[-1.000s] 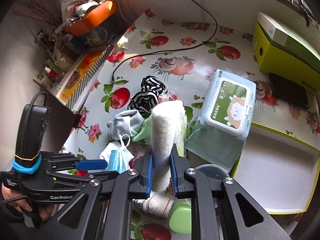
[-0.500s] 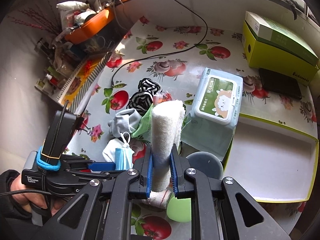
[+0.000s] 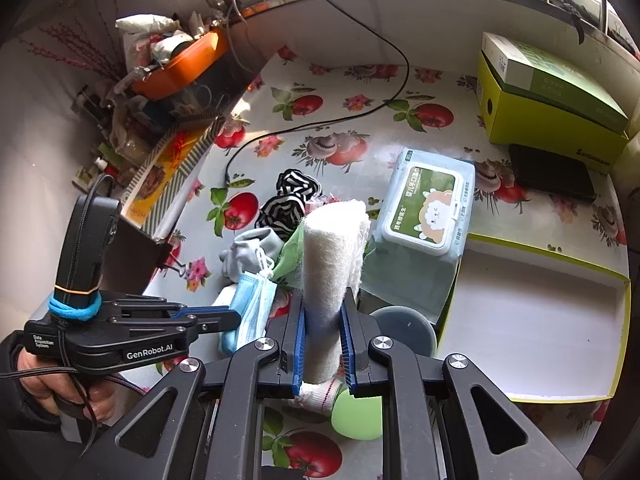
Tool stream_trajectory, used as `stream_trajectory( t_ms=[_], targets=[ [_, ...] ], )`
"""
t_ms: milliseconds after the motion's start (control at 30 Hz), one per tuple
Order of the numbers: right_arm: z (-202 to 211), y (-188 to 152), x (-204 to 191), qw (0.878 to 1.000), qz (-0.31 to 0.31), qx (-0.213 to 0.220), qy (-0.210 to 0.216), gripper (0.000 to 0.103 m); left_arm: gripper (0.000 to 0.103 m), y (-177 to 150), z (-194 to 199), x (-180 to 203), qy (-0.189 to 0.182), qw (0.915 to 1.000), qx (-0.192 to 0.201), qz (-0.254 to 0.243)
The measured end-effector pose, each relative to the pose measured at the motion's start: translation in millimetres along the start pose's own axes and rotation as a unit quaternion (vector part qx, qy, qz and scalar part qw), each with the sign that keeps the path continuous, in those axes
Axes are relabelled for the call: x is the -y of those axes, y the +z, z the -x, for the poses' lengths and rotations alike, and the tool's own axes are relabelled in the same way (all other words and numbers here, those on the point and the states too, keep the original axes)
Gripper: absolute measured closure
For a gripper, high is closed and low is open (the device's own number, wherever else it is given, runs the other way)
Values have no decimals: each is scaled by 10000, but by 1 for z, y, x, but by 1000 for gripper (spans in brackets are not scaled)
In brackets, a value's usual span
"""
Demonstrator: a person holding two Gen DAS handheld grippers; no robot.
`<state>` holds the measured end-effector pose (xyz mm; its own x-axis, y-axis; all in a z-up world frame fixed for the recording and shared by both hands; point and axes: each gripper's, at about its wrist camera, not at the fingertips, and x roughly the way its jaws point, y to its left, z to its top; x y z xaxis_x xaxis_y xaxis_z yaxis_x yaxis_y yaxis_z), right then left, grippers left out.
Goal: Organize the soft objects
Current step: 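Grasp the blue face mask with the left gripper while the right lifts the towel, then carry the white towel and blue mask over the white tray with both grippers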
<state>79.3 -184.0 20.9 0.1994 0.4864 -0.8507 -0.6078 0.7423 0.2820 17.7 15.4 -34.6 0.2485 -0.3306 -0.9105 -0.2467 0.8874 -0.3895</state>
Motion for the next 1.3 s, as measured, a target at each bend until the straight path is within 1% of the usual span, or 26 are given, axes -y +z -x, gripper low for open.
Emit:
stream_trajectory(
  t_ms=[233,533,800,1067,1300],
  targets=[
    [10,-5,13,9998,-157,84,-68,88,98,8,5,20,-38,9996,142,-228],
    [26,-13,44,9980,-547,212,-229,88,98,19,3,54,-68,9979,258,-590],
    [40,-18,73,9946,-887,352,-407,88,97,30,4,90,-178,9944,321,-994],
    [50,-27,99,9907,-1184,413,-527,88,97,39,-4,132,-323,9888,245,-1433],
    [51,-34,122,9872,-1436,356,-598,88,97,48,-23,160,-449,9847,71,-1685]
  ],
)
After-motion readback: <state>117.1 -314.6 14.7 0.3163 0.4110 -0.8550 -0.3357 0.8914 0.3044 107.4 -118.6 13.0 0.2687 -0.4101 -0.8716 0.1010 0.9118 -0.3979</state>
